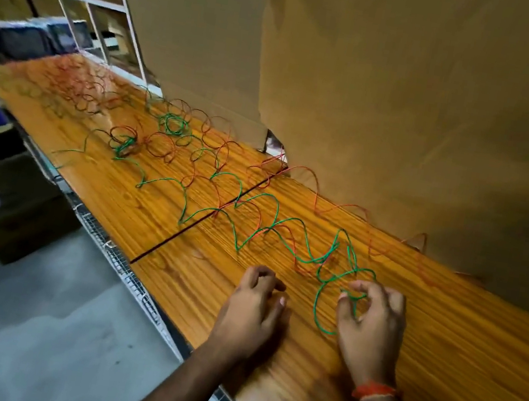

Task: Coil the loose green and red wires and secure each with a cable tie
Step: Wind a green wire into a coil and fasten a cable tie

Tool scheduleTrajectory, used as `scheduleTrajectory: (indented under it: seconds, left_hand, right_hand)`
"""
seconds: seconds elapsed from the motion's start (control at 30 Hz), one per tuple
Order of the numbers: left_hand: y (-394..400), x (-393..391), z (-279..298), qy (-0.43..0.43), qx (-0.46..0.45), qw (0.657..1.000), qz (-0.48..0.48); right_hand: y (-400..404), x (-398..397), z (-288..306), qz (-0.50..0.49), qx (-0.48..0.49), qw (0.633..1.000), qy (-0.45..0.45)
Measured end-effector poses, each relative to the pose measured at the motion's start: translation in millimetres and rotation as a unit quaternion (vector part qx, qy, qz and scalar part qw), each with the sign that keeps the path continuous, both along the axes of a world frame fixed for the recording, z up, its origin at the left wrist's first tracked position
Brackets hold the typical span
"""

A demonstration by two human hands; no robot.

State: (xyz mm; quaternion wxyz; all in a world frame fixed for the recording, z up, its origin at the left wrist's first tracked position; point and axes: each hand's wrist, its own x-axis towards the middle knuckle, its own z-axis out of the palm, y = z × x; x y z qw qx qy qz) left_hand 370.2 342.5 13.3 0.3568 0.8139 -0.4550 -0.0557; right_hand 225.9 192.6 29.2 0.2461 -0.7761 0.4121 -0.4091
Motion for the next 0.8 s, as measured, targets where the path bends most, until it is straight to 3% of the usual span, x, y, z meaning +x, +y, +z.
scheduleTrajectory:
  seconds: [0.2,0.27,0.37,0.6,0.8]
  left_hand:
    - [0.0,40.5,0.8,0.010,-0.057,0.998,0.038]
    - [-6.4,64.3,0.8,0.005,-0.034,0.999,0.032]
    - [-11.5,90.4,4.1,0.050,0.023,0.997,-0.047]
    - [40.9,100.5,16.4,0.142,-0.111,0.976,-0.127]
    - [85.0,114.9,10.8,0.198,-0.108,0.952,-0.207]
  right_hand:
    - [10.2,31.2,3.4,-0.045,-0.026,0.998,0.023]
    - [13.9,41.0,2.3,-0.071,-0.018,0.997,0.041]
    - [28.5,48.6,-1.2,-0.124,0.001,0.991,0.046]
    - [64.2,48.3,-8.0,-0.195,0.080,0.972,0.102]
    - [81.6,46.5,0.9,-0.209,0.144,0.960,0.115]
